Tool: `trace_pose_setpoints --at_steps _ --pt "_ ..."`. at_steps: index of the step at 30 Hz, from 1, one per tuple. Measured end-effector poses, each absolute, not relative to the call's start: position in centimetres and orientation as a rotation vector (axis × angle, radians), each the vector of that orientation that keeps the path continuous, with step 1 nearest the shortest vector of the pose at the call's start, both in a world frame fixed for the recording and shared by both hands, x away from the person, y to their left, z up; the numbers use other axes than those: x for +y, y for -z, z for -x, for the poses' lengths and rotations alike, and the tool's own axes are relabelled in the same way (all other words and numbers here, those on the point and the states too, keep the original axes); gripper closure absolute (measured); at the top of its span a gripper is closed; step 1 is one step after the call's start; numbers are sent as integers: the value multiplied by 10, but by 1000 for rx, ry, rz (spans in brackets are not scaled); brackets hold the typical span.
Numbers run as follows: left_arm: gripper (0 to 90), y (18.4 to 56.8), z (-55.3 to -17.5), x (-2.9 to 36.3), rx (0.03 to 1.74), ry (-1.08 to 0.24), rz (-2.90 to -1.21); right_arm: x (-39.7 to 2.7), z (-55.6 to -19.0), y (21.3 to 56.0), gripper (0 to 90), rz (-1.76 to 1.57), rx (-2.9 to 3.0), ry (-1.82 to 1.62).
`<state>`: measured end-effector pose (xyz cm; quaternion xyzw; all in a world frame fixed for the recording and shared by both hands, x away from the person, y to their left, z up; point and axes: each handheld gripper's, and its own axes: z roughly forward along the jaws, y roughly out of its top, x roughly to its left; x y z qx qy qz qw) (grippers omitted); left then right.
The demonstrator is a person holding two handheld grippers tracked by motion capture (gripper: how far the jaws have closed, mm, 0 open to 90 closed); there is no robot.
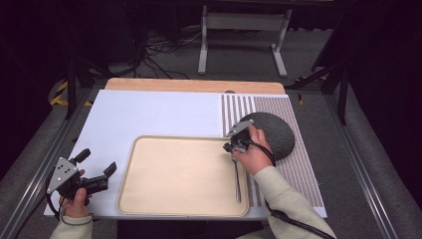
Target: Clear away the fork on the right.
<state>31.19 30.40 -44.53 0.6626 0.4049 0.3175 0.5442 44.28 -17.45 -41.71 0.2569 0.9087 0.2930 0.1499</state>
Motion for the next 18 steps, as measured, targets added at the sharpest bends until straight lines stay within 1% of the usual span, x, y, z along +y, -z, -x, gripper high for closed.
trace_pose_setpoints --at_steps 1,2,3,4,5,6,7,9,12,18 --pt "10 445 -312 304 960 -754 -1573 -174 -442 415 738 -736 2604 -854" --pt "10 445 -312 304 959 -754 -1573 -175 -440 411 663 -743 2596 -879" --pt "10 445 -312 304 959 -755 -1573 -175 -439 410 576 -760 2587 -895" --pt "10 445 -312 304 959 -755 -1573 -175 -438 407 465 -780 2563 -934" --pt "10 445 -312 304 959 -755 -1573 -175 -438 407 465 -780 2563 -934" --pt "10 445 -311 304 961 -754 -1574 -177 -436 401 356 -763 2533 -981" --pt "10 445 -311 304 961 -754 -1574 -177 -436 401 356 -763 2533 -981" --pt "10 445 -310 304 964 -755 -1575 -180 -434 396 286 -753 2512 -1020" --pt "10 445 -310 304 961 -761 -1572 -185 -430 388 233 -742 2482 -1065" --pt "10 445 -310 303 961 -758 -1582 -197 -423 377 210 -743 2426 -1122"
